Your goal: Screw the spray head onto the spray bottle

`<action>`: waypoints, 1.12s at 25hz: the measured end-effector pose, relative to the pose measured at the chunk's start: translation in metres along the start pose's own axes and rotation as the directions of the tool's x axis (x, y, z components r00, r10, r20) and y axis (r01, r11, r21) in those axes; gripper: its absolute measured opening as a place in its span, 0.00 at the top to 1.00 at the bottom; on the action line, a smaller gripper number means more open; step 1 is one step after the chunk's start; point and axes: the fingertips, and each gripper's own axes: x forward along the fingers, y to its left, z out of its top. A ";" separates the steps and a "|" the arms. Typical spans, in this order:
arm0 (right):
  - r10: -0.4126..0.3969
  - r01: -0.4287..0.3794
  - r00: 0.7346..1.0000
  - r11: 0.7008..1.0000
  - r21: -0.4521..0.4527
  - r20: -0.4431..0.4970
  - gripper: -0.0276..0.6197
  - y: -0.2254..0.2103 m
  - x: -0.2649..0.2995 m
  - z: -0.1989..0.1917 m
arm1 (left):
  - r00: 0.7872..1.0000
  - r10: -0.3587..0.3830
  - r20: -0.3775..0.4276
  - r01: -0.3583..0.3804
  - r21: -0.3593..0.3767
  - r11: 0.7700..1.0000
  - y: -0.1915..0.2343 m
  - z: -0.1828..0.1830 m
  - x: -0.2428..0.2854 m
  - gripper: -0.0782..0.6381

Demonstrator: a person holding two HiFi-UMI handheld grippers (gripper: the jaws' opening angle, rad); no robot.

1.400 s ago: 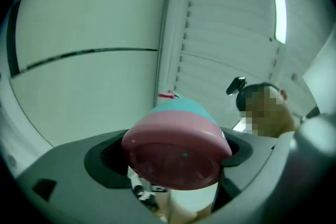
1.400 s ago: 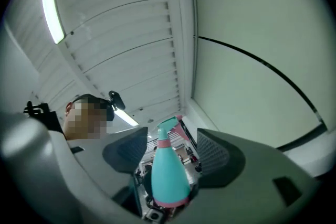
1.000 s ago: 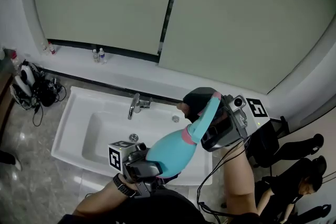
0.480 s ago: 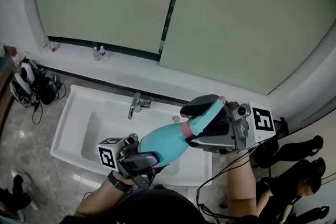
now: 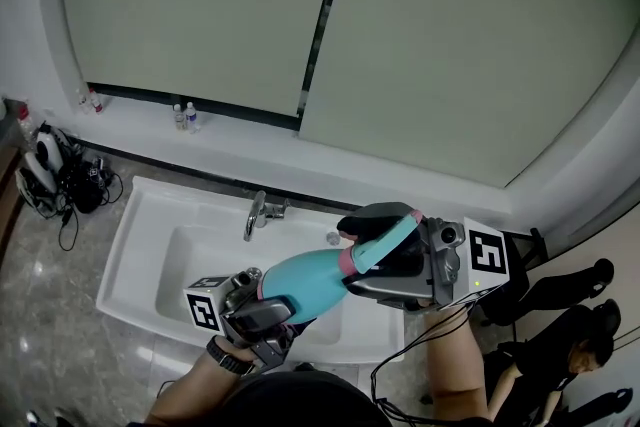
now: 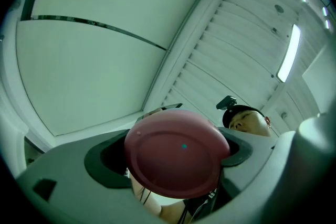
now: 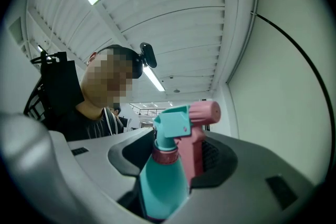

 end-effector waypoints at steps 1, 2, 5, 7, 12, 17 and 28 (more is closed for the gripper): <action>-0.009 0.009 1.000 1.000 -0.017 0.006 0.66 0.005 0.004 -0.001 | 1.000 -0.008 0.004 0.008 0.008 1.000 -0.004 -0.001 -0.003 0.24; -0.020 0.020 1.000 0.999 -0.035 0.009 0.66 0.011 0.008 -0.003 | 1.000 -0.020 0.007 0.020 0.011 1.000 -0.009 -0.003 -0.008 0.24; -0.011 0.009 1.000 0.997 -0.074 -0.026 0.63 0.027 0.022 -0.007 | 0.995 -0.091 0.036 0.093 -0.037 0.995 -0.024 -0.006 -0.019 0.24; 0.046 -0.051 0.996 0.997 -0.055 -0.079 0.52 0.034 0.027 -0.008 | 0.987 -0.136 0.084 0.142 -0.076 0.987 -0.031 -0.003 -0.025 0.24; -0.076 0.071 0.991 0.996 -0.050 -0.107 0.49 0.033 0.020 -0.015 | 0.991 -0.095 0.099 0.093 0.030 0.995 -0.042 0.003 -0.042 0.24; -0.449 0.438 0.891 0.888 0.143 0.060 0.51 0.051 -0.028 -0.051 | 0.969 -0.169 0.181 0.163 0.048 0.985 -0.069 0.003 -0.081 0.24; -0.680 0.648 0.733 0.689 0.325 -0.020 0.95 0.161 -0.076 -0.106 | 0.961 -0.199 0.190 0.196 0.036 0.980 -0.104 -0.092 -0.079 0.24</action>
